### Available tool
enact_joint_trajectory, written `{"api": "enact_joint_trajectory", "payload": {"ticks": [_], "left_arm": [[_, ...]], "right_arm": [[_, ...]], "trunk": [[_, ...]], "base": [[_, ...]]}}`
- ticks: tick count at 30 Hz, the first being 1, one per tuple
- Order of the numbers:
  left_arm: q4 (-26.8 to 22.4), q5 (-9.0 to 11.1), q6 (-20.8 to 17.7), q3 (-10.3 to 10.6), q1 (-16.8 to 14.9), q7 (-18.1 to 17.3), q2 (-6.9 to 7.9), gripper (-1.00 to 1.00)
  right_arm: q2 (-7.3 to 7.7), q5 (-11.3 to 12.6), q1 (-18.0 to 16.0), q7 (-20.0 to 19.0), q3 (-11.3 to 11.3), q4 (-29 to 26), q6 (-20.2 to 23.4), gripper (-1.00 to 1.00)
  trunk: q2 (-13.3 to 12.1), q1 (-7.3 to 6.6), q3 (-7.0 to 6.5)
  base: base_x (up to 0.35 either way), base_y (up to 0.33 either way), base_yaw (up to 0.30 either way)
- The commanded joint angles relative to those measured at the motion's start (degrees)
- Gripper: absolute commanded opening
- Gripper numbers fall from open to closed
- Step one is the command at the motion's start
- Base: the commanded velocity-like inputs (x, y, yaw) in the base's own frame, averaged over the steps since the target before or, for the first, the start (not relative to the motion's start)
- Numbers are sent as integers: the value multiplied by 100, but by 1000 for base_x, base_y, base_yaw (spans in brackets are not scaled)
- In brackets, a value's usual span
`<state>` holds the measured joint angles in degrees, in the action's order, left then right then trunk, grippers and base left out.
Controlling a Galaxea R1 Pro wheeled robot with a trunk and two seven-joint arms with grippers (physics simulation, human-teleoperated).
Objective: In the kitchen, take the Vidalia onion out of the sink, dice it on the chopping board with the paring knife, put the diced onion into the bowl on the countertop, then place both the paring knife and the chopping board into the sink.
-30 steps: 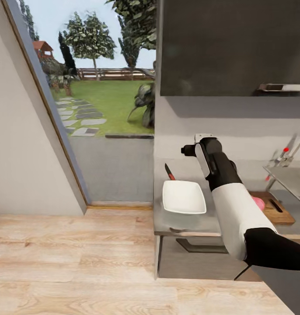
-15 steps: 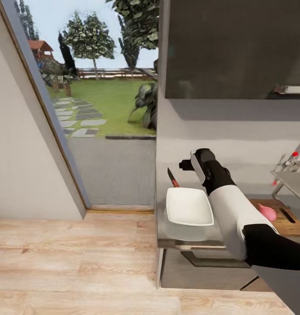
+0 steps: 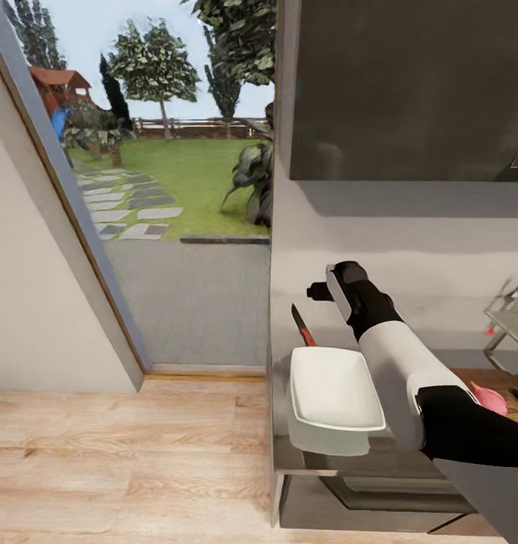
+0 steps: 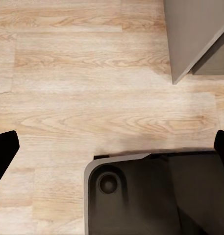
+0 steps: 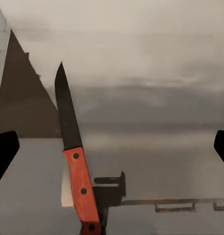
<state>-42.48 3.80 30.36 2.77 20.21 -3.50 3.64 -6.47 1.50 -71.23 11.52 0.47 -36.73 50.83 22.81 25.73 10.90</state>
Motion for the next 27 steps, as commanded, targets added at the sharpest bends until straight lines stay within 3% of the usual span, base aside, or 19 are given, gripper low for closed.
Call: {"api": "enact_joint_trajectory", "payload": {"ticks": [1,7,15,27], "left_arm": [[-6,42,5,13,1,-23,5,100],[-6,42,5,13,1,-22,5,100],[-11,42,5,13,1,-23,5,100],[-7,42,5,13,1,-19,-3,100]], "right_arm": [[-8,17,-5,25,6,31,24,100],[-66,17,-5,25,6,194,62,100],[-163,21,-5,25,6,282,527,100],[-184,6,-5,30,6,707,554,100]], "trunk": [[11,5,10],[11,5,10],[11,5,10],[11,5,10]], "base": [[117,0,0],[44,0,0],[3,0,0],[0,0,0]]}}
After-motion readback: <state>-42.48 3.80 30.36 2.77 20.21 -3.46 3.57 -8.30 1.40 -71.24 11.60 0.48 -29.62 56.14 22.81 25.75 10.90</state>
